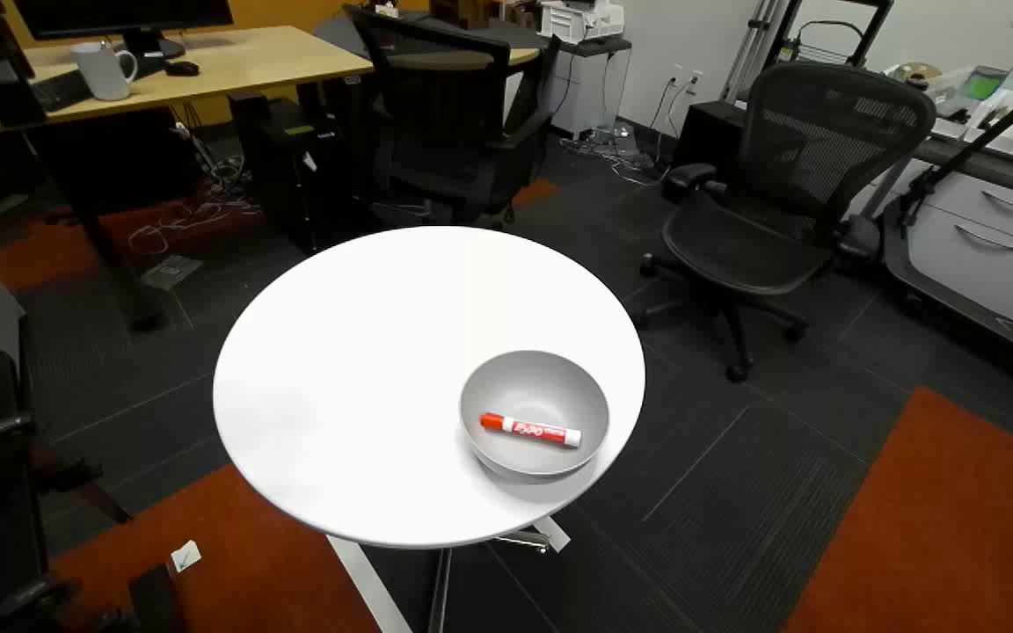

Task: Take the marker out of the bowl and put it on the table

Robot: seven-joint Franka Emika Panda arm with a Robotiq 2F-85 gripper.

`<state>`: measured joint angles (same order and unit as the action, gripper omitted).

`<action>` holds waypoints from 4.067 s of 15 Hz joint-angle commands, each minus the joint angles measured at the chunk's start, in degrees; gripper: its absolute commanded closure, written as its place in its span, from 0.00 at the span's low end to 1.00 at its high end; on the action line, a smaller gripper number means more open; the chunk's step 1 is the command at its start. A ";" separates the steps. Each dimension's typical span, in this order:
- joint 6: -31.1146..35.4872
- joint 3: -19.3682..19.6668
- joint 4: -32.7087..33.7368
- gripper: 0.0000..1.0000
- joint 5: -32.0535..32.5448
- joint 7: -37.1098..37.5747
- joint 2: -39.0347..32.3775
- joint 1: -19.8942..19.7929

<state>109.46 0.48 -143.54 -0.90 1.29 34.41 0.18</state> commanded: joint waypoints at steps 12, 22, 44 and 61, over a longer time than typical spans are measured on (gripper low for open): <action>-0.14 -0.17 0.11 0.00 -0.09 -0.11 -0.03 -0.21; 8.93 -0.21 0.90 0.00 0.74 4.68 -3.62 -3.00; 28.71 7.91 31.57 0.00 -0.82 23.09 -51.04 -9.85; 27.15 13.34 49.32 0.00 -5.13 30.60 -74.65 -9.33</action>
<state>138.14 12.43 -98.49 -5.29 30.03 -36.78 -9.95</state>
